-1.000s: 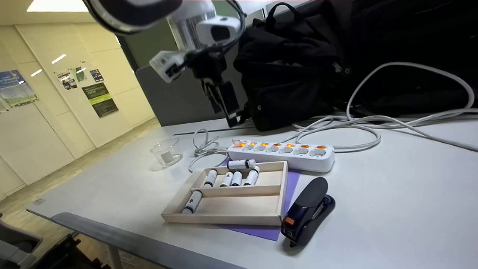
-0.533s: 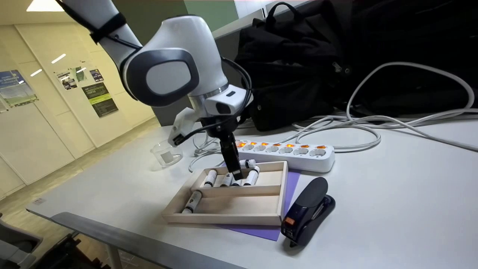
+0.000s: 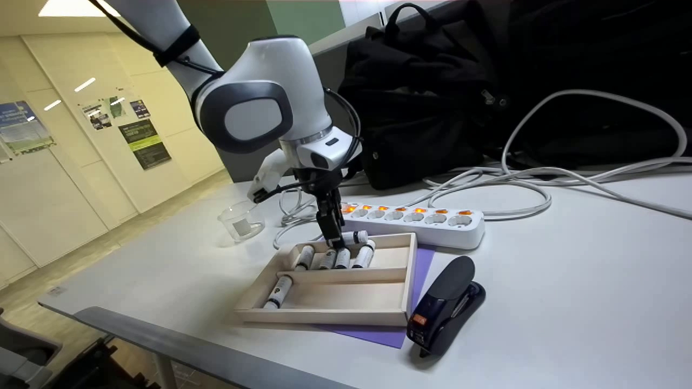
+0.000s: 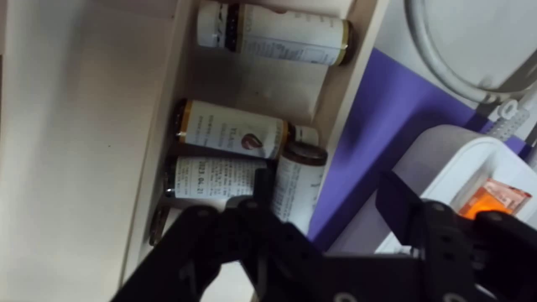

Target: Remove one bottle from the tray and place it inside the container on the left

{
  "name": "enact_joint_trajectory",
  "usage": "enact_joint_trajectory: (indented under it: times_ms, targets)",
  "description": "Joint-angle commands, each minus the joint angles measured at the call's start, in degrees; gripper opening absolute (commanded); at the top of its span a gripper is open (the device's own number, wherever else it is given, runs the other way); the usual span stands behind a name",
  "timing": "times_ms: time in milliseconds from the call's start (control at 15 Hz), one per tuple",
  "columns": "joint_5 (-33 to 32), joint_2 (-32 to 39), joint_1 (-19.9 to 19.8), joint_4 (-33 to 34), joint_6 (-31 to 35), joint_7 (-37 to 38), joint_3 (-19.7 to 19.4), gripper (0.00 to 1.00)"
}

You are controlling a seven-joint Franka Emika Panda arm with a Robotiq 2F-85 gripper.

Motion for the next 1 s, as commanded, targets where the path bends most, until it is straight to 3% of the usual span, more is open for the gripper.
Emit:
enact_joint_trajectory:
  times_ms: [0, 333, 667, 933]
  targets:
    - [1.93, 0.04, -0.52, 1.85, -2.33, 1.13, 0.28, 0.38]
    - [1.82, -0.93, -0.46, 2.74, -8.74, 1.69, -1.24, 0.05]
    - [0.38, -12.14, -0.97, 3.26, -25.6, -2.46, -0.19, 0.07]
    - [3.11, -20.04, 0.12, 6.42, -41.04, -7.85, 1.54, 0.07]
